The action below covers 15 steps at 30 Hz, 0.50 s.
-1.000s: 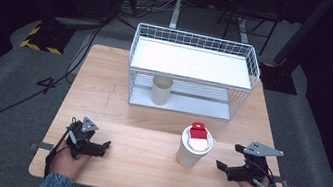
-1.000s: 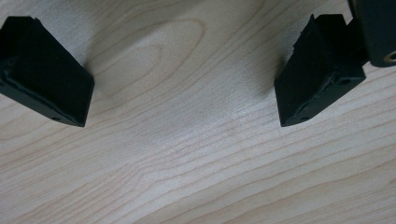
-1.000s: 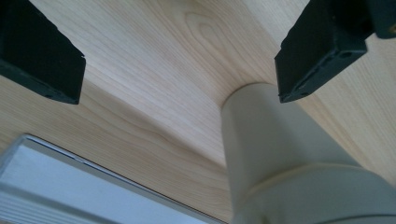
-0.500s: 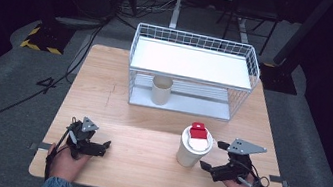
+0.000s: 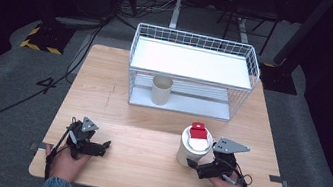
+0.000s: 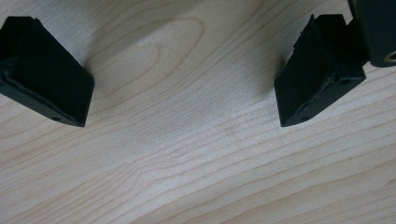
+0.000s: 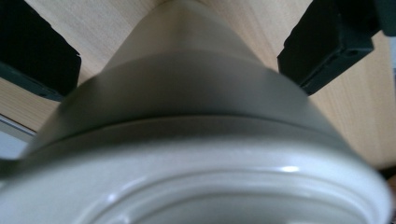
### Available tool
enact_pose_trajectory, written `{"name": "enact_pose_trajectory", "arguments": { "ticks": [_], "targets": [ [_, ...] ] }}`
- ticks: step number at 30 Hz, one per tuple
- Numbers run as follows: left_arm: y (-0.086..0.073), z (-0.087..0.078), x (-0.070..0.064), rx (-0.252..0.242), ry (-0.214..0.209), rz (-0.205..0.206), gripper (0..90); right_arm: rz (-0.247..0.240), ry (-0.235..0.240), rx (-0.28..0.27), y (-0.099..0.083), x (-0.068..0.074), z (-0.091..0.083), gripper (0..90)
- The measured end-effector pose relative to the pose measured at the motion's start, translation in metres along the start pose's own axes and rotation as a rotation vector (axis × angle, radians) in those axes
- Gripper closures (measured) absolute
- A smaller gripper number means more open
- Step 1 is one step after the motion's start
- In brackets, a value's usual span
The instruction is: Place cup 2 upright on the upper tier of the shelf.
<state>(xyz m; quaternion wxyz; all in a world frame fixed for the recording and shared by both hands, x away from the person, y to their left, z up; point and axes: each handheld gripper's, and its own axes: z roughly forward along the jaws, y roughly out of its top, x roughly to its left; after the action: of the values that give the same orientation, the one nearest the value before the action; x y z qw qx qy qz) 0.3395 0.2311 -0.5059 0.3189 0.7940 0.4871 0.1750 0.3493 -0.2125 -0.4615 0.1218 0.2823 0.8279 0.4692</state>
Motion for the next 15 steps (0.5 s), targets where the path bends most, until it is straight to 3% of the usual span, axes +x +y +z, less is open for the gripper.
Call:
{"name": "enact_pose_trajectory", "arguments": {
  "ticks": [5,15],
  "targets": [
    [0.000,0.000,0.000,-0.001,0.003,0.001,5.3,0.004,-0.001,-0.049,-0.001,0.001,0.007,0.0],
    [0.000,0.000,0.000,-0.001,0.002,0.000,5.4,0.010,0.000,-0.074,-0.003,0.001,0.019,0.5]
  ]
}}
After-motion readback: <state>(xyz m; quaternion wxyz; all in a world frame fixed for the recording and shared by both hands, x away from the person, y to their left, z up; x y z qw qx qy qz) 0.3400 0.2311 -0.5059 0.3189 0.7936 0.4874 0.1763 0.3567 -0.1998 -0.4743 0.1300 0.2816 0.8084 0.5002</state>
